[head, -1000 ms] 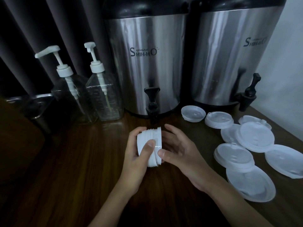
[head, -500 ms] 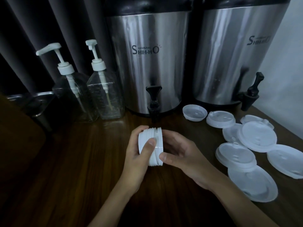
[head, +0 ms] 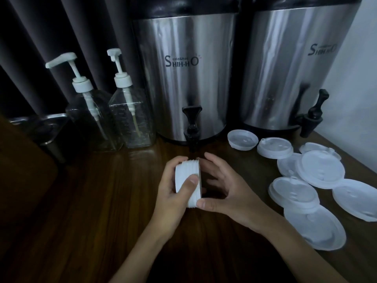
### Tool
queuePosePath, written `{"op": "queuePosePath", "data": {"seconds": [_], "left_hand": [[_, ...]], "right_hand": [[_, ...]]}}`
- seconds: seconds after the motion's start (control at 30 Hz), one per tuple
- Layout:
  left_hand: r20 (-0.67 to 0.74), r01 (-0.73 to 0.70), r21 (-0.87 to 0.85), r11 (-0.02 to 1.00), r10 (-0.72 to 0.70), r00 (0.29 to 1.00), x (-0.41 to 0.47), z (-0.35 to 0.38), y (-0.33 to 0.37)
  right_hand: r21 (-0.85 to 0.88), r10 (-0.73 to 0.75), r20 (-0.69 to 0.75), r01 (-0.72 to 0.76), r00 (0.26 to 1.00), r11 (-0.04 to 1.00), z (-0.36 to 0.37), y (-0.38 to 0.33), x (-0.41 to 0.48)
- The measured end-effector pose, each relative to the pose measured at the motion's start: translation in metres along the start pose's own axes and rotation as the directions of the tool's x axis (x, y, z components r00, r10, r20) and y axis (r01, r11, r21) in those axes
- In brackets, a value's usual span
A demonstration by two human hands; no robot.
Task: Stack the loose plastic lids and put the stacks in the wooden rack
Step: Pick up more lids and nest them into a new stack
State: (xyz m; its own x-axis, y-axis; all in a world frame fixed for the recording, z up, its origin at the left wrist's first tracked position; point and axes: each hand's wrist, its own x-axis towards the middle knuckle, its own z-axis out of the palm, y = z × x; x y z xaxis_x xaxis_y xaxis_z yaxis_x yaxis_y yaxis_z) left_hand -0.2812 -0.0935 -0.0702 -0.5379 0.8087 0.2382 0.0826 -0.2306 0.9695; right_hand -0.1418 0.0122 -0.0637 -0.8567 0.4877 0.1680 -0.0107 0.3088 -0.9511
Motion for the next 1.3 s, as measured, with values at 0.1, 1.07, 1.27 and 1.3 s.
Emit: {"op": "queuePosePath", "data": {"seconds": [0.1,1.07,1.27,1.3], "left_hand": [[-0.022,-0.001,-0.012,1.000,0.001,1.000,0.000,0.000,-0.001],[0.110,0.003,0.033,0.999,-0.007,0.994,-0.024,0.040,0.012],[0.142,0.057,-0.014,0.998,-0.054,0.988,-0.029,0.048,0.007],[0.140,0.064,-0.018,0.998,-0.061,0.988,-0.029,0.048,0.006]], "right_hand": [[0.009,0.027,-0.033,-0.027,0.999,1.000,-0.004,0.000,0.000],[-0.589,-0.051,-0.498,-0.295,0.866,0.753,-0.069,-0.006,-0.088],[-0.578,0.135,-0.649,-0.600,0.749,0.553,-0.083,0.008,-0.091],[-0.560,0.153,-0.655,-0.611,0.740,0.560,-0.083,0.010,-0.090]]}}
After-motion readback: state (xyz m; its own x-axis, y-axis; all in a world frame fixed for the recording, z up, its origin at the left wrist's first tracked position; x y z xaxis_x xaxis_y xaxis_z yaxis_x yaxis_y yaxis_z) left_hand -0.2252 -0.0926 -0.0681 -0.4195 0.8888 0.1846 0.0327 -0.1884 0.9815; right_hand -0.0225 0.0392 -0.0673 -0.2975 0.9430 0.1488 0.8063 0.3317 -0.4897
